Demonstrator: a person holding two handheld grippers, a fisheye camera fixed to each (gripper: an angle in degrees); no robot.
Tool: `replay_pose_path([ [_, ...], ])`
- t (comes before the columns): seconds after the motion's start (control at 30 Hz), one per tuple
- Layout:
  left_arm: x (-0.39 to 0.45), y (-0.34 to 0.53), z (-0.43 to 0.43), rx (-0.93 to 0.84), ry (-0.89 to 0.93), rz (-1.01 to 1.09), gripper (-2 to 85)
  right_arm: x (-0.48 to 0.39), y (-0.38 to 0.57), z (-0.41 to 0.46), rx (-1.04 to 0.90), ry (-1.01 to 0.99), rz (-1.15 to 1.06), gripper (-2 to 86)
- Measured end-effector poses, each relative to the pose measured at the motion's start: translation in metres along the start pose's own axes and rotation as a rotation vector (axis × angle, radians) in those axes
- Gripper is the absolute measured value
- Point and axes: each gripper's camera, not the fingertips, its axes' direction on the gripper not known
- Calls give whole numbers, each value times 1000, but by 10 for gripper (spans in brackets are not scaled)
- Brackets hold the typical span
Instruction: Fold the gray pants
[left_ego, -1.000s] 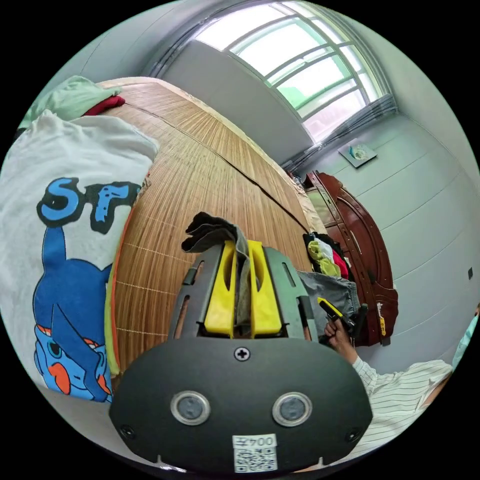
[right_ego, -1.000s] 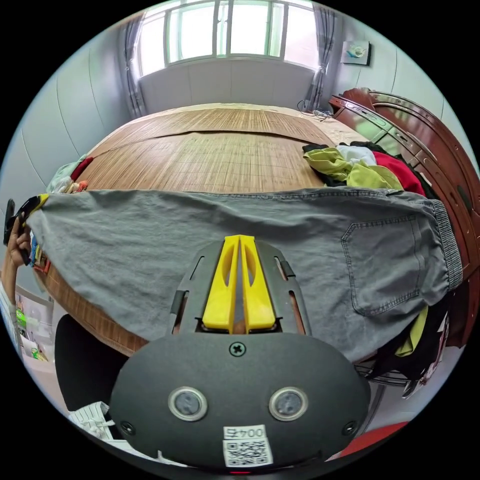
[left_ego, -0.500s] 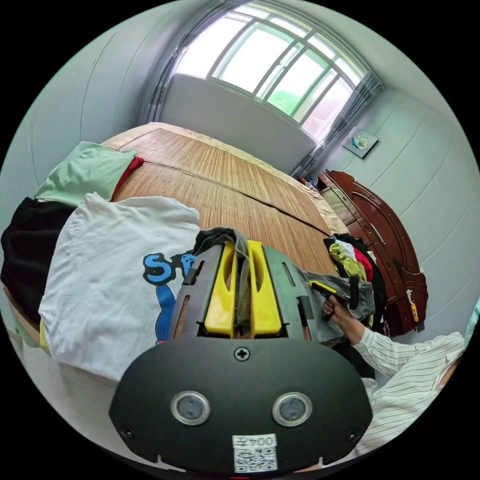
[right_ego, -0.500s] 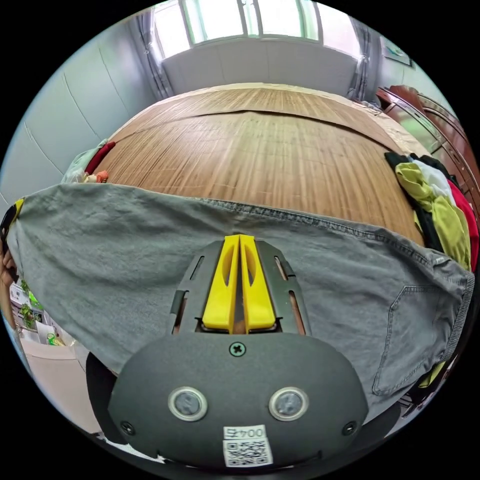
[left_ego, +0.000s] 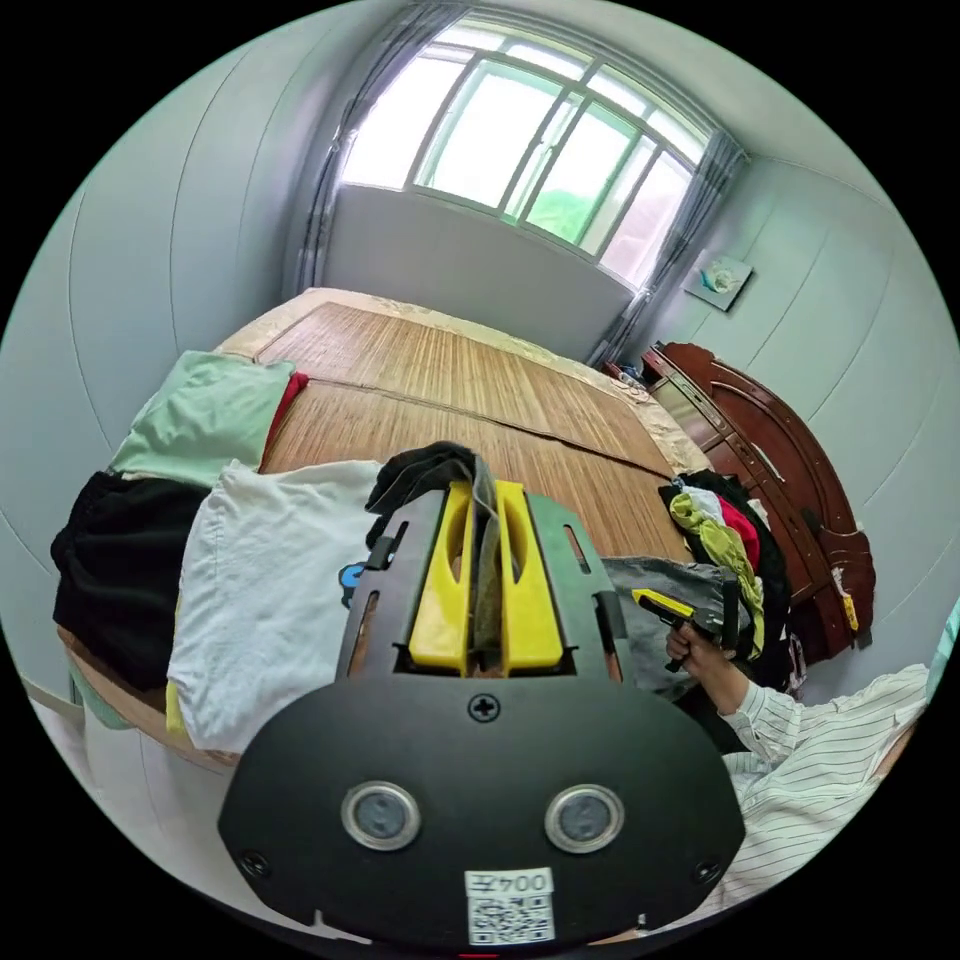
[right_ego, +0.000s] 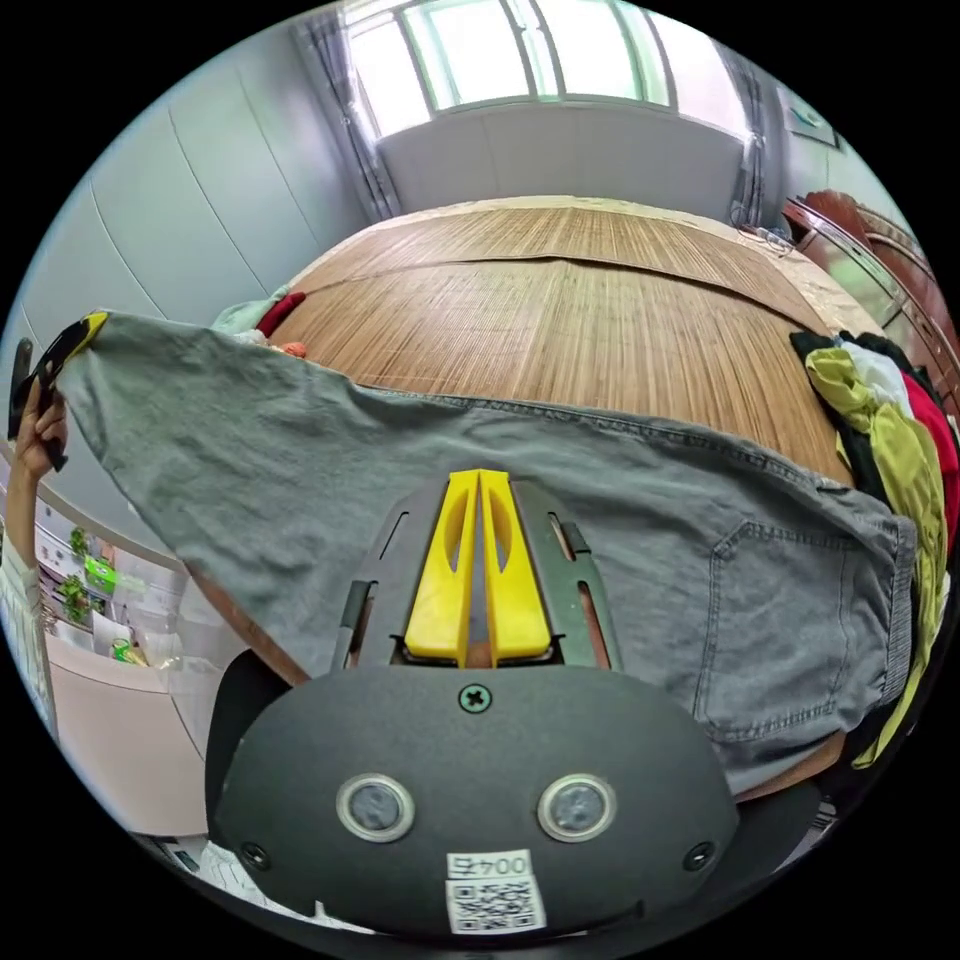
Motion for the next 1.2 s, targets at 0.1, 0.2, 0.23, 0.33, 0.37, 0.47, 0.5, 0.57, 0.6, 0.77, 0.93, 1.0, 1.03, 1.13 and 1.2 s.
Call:
replay_pose_path([
  [0.1, 86, -28, -10, 23, 26, 131, 11, 48, 36, -31, 45, -46, 63, -7],
  [0.2, 184, -52, -11, 28, 44, 268, 9, 106, 69, -61, 85, -70, 141, -7],
  [0.23, 225, -60, -8, 24, 52, 320, 9, 131, 82, -71, 102, -89, 177, -7],
  [0.33, 332, -73, 10, 7, 72, 434, 8, 193, 115, -92, 158, -141, 285, -7],
  [0.37, 353, -75, 15, 3, 75, 457, 7, 217, 128, -99, 178, -157, 328, -7],
  [0.47, 461, -72, 52, -25, 75, 581, 6, 272, 162, -114, 227, -206, 423, -7],
  [0.5, 504, -66, 71, -45, 74, 628, 6, 283, 169, -117, 236, -218, 440, -7],
  [0.57, 564, -51, 105, -77, 78, 701, 6, 324, 198, -129, 268, -243, 507, -7],
  [0.6, 603, -37, 131, -99, 80, 744, 6, 334, 205, -131, 276, -246, 524, -7],
  [0.77, 723, 50, 259, -243, 60, 857, 8, 405, 273, -150, 329, -254, 636, -7],
  [0.93, 780, 172, 399, -402, 82, 875, 26, 433, 323, -157, 315, -200, 674, -7],
  [1.0, 783, 179, 407, -382, 117, 820, 41, 436, 341, -162, 321, -183, 681, -7],
  [1.03, 785, 176, 400, -339, 157, 793, 53, 435, 351, -166, 329, -173, 686, -6],
  [1.13, 788, 157, 375, -257, 257, 790, 118, 430, 371, -167, 342, -149, 693, -3],
  [1.2, 781, 140, 359, -228, 348, 774, 151, 426, 376, -161, 344, -154, 695, 3],
])
